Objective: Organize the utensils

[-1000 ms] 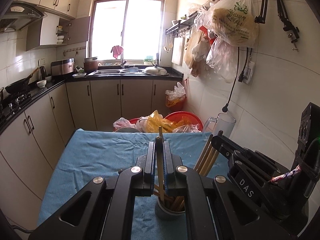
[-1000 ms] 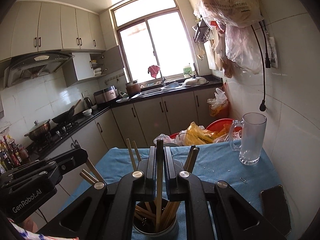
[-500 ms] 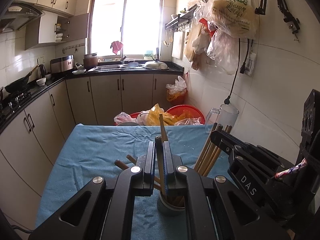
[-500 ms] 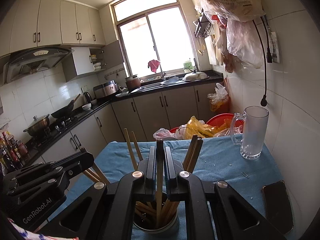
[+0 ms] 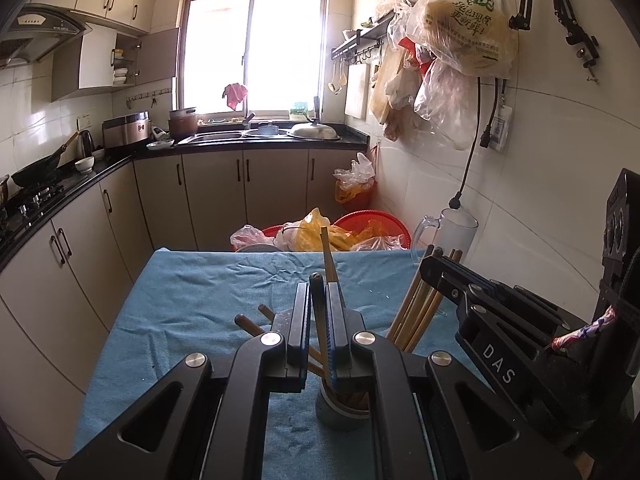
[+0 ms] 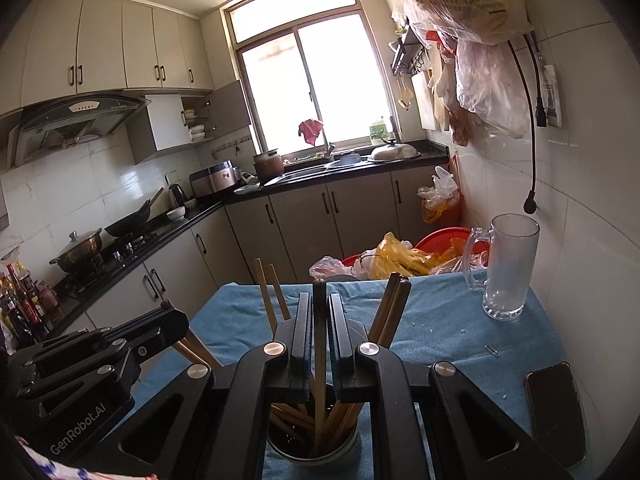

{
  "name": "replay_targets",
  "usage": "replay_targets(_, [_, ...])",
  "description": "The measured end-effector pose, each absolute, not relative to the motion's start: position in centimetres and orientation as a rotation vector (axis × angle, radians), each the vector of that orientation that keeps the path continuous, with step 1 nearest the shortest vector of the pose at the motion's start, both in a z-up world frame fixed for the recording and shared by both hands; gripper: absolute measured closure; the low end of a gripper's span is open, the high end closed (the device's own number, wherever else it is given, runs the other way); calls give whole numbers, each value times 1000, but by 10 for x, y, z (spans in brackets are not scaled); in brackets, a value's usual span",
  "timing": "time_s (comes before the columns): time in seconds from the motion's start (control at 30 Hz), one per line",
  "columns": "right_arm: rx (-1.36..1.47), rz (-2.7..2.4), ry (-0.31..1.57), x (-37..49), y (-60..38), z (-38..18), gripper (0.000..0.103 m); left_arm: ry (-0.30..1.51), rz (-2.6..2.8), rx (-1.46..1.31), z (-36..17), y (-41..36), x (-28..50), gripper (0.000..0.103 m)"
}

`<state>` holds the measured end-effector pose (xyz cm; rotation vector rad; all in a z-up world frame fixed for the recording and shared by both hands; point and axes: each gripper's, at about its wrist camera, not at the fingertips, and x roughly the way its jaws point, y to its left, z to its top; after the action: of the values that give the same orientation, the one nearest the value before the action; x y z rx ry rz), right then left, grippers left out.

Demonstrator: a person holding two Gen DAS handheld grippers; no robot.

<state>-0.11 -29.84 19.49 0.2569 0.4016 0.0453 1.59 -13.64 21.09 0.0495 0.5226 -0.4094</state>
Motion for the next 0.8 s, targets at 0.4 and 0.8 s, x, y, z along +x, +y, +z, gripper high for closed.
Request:
replay_targets(0.4, [252, 16, 349, -26, -303, 221, 68, 446, -395, 49, 235, -121, -13, 58])
replay_targets(0.8, [229, -40, 319, -82, -306, 233, 51, 383, -350, 58, 252, -101, -60, 35])
